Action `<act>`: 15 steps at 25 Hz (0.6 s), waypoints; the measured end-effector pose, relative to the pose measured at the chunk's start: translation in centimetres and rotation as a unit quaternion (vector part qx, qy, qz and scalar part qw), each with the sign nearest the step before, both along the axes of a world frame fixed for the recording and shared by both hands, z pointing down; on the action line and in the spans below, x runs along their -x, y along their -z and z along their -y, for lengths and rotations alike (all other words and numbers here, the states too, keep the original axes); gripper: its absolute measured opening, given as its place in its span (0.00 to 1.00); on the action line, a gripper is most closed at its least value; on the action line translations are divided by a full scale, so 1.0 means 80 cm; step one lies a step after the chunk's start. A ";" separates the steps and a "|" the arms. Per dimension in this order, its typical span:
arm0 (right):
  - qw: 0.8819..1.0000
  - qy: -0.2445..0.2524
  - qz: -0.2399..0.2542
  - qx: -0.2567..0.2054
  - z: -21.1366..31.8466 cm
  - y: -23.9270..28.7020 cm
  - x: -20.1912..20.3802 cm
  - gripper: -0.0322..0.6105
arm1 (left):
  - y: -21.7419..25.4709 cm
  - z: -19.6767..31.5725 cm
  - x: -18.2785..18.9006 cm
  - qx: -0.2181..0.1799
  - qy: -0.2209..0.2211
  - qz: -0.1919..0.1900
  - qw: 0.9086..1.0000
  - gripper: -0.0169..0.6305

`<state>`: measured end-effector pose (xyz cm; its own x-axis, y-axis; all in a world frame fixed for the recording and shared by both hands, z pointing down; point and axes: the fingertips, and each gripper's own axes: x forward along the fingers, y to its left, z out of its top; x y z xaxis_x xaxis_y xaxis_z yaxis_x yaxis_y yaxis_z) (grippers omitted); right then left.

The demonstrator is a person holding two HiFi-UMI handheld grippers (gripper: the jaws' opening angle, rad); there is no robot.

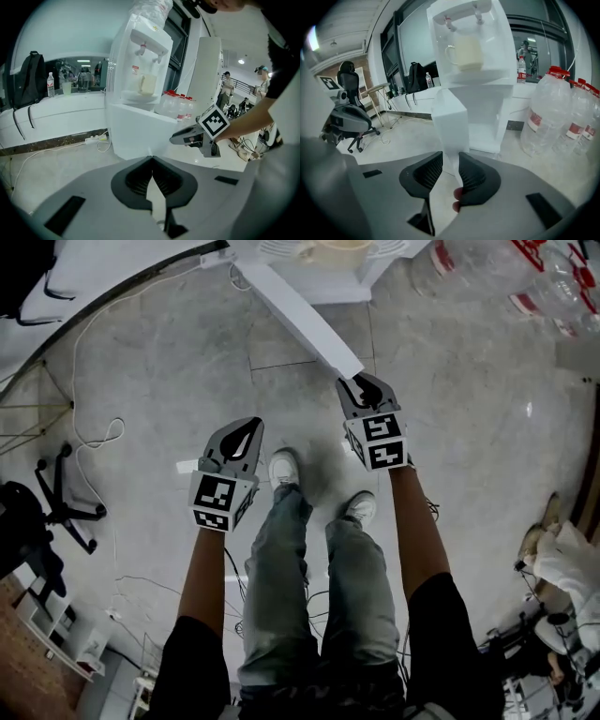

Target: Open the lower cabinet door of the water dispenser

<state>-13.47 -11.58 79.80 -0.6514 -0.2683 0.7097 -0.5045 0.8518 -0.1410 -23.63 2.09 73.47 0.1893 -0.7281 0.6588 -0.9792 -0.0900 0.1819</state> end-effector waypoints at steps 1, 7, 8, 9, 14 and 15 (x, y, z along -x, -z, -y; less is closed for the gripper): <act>1.000 -0.002 -0.001 0.006 -0.007 0.001 0.005 0.24 | 0.002 -0.008 0.001 0.005 -0.002 -0.001 1.000 0.05; 1.000 -0.001 -0.006 0.024 -0.033 0.000 0.023 0.24 | 0.006 -0.050 0.008 0.039 0.003 -0.010 0.999 0.05; 1.000 -0.001 -0.008 0.026 -0.037 -0.001 0.026 0.23 | 0.008 -0.057 0.007 0.044 0.004 -0.011 0.999 0.05; 1.000 -0.003 -0.009 0.030 -0.042 -0.001 0.028 0.23 | 0.010 -0.064 0.007 0.050 0.003 -0.012 0.999 0.05; 0.999 -0.001 -0.009 0.050 -0.077 0.000 0.050 0.23 | 0.023 -0.088 0.012 0.072 -0.010 -0.011 0.997 0.05; 0.998 0.007 -0.011 0.054 -0.086 0.000 0.057 0.22 | 0.025 -0.091 0.015 0.074 -0.011 -0.011 0.997 0.05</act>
